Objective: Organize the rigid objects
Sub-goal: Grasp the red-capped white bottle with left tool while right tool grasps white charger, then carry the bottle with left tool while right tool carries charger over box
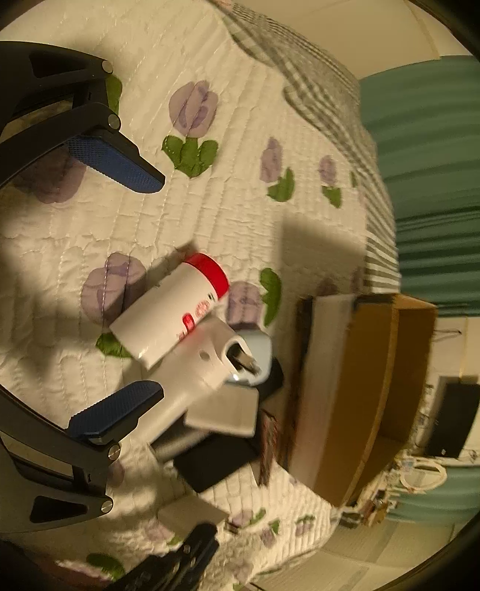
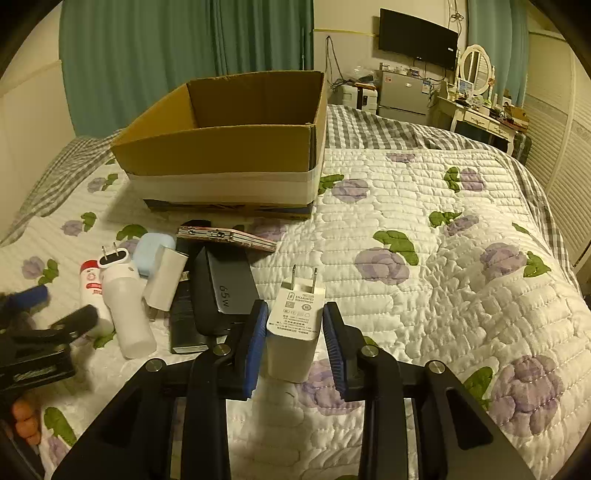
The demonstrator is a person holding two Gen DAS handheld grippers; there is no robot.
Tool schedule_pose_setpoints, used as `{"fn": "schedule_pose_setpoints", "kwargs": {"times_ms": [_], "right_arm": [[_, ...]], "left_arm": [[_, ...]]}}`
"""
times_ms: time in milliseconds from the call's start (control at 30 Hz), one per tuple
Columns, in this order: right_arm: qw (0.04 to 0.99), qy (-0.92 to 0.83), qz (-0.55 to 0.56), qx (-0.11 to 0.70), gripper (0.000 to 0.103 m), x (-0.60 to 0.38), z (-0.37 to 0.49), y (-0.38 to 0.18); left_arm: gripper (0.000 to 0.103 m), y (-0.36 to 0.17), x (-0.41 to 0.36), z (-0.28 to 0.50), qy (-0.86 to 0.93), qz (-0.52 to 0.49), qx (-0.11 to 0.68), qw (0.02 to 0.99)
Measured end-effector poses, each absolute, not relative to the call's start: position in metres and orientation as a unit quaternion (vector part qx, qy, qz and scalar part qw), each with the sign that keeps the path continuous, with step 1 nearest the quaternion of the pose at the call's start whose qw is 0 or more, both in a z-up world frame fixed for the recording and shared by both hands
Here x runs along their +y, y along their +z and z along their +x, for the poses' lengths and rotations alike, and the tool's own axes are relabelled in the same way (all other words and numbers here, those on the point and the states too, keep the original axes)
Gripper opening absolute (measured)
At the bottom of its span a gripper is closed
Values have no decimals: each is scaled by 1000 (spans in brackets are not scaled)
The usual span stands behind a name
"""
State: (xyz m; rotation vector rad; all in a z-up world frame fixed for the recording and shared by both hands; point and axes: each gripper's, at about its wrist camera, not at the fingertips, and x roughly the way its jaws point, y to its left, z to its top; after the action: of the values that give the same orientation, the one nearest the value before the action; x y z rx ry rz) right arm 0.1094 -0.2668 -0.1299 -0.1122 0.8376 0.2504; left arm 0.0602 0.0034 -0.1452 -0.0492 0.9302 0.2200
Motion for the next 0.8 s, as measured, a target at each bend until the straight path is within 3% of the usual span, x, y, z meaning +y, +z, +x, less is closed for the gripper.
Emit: {"fn": "schedule_pose_setpoints", "kwargs": {"times_ms": [133, 233, 267, 333, 367, 567, 800], "right_arm": [[904, 127, -58, 405, 30, -264, 108, -130], [903, 129, -60, 405, 30, -262, 108, -130], [903, 129, -60, 405, 30, -262, 108, -130], [903, 130, -63, 405, 30, -261, 108, -131], [903, 130, -65, 405, 30, -261, 107, -131], [902, 131, -75, 405, 30, -256, 107, -133], [902, 133, -72, 404, 30, -257, 105, -130]], "left_arm": [[101, -152, 9, 69, 115, -34, 456, 882], [95, -155, 7, 75, 109, -27, 463, 879], [86, -156, 6, 76, 102, -27, 465, 879], [55, -159, 6, 80, 87, -38, 475, 875], [47, -160, 6, 84, 90, -40, 481, 871], [46, -169, 16, 105, 101, -68, 500, 857], [38, -161, 16, 92, 114, -64, 467, 875]]}}
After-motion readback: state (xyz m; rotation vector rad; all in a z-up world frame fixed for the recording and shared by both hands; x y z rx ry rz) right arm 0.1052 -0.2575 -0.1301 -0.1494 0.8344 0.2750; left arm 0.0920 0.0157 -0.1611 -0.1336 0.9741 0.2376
